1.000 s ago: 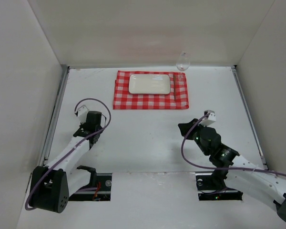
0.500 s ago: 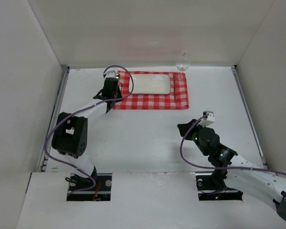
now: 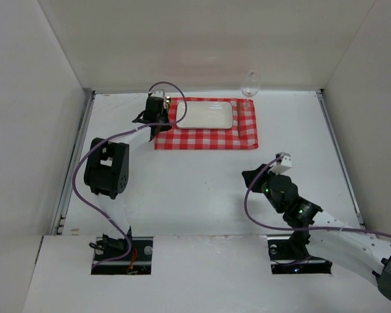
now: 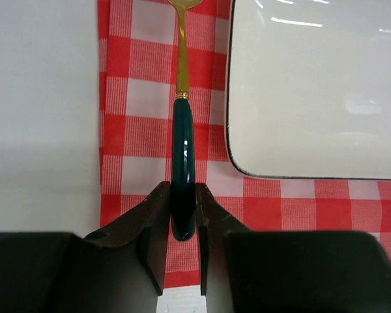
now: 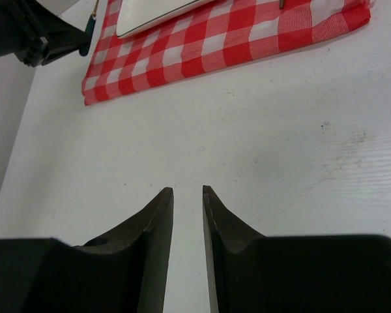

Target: Set the dinner table for one person

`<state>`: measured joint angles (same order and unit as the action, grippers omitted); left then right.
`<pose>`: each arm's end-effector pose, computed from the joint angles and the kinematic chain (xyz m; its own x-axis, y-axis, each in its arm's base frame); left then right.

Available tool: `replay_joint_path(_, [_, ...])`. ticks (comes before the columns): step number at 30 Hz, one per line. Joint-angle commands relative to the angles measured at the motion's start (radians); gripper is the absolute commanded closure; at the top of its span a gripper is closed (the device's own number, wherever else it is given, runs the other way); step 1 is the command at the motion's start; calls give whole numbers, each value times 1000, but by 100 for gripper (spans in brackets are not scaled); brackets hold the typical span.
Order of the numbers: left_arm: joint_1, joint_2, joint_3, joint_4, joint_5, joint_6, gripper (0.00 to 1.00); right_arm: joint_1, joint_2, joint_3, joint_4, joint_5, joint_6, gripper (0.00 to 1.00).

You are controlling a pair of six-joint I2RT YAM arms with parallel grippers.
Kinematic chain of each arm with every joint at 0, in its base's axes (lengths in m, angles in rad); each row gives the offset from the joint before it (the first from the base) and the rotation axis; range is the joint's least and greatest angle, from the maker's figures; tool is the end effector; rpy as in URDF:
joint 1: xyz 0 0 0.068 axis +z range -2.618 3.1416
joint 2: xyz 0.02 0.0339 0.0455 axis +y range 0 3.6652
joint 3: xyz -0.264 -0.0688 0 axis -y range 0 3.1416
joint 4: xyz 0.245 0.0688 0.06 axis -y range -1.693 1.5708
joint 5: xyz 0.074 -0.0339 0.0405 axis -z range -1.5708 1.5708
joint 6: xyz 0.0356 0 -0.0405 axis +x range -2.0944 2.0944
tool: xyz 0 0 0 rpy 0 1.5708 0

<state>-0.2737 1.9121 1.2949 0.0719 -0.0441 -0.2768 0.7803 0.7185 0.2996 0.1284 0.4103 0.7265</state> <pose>0.4207 -0.1165 0.2126 -0.5442 -0.1308 -0.8287 0.0884 0.9733 -0.2116 0.1320 0.1107 0.2119 -0.4003 0.4609 -0.7921 -0.1440 0.8220 0.5510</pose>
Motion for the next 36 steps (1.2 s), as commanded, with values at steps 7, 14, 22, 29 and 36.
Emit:
replay_joint_path(7, [-3,74,83,0,-7,13,97,3,4,7,65,5,4,69])
replay_joint_path(14, [-3,105,72,3,-25,10,94,3,4,7,66,5,4,69])
replay_joint_path(22, [-15,30,20,12,-109,16,68,3,6,7,66,4,4,69])
replay_joint_path(29, [-12,-116,-57,34,-160,-4,48,3,4,6,70,5,4,69])
replay_joint_path(36, [-34,-361,-219,72,-241,-105,41,0,1,1,70,7,5,70])
